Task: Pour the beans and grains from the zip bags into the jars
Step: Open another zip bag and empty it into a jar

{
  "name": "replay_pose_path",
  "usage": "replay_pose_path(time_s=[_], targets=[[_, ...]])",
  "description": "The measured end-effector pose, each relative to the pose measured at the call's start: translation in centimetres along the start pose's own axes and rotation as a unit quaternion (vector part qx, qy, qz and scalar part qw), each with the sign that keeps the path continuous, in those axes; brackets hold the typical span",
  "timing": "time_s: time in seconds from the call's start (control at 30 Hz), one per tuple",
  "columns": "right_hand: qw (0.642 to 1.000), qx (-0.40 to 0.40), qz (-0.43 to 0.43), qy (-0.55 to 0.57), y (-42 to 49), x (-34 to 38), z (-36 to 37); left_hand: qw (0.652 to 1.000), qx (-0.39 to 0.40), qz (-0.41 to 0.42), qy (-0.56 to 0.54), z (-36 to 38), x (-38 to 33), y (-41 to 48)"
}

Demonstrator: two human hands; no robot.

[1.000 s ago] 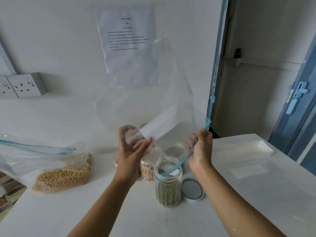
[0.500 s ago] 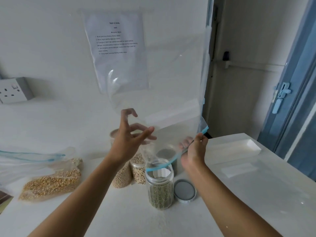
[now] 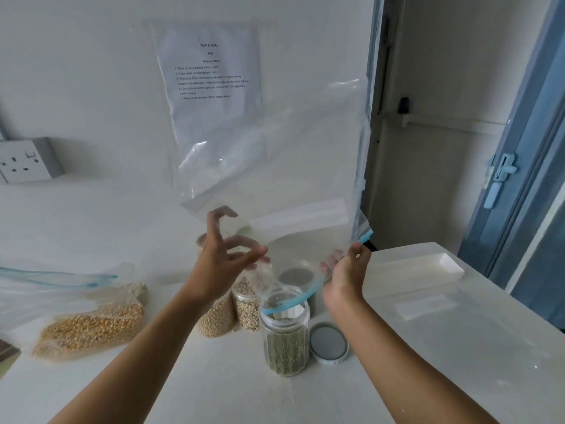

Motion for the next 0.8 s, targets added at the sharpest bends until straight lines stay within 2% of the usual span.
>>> replay_pose_path(time_s=[0.17,0.23,0.37,0.5,0.67,0.8], targets=[[1.000,-0.007,-0.007,-0.016,-0.2,0.5,0.9,0.979,-0.052,-0.121,-0.158,-0.9,4.2,-3.3],[1.000,-0.008,-0.005,-0.021,-0.2,0.4,1.1,0.977,-0.037,-0.154,-0.140,-0.3,5.4,-5.3],[1.000,0.001,-0.012,-0.022,-0.2,0.1,1.1,0.988,0.010,-0.126,-0.085,1.5,6.2,-7.7],[1.000,0.005,-0.004,-0.015,0.1,-0.2,1.5,0.995,-0.022,-0.096,-0.027,1.1,6.5,-7.4],[0.999,0.037,0.027,0.006,0.7,-0.2,2.1,0.996,-0.023,-0.049,0.073,0.3,5.3,-5.5],[0.995,0.061,0.072,0.028,1.2,-1.3,1.0,0.993,-0.006,-0.023,0.114,0.6,4.8,-4.5]])
Point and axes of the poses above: each hand's wrist, its own y-axis towards the middle knuckle, its own z-axis out of the palm, x = y × z, the point moved 10 cm from there along y, towards the middle knuckle, and after that the axes turned 12 degrees about z, right-handed, at the moved point
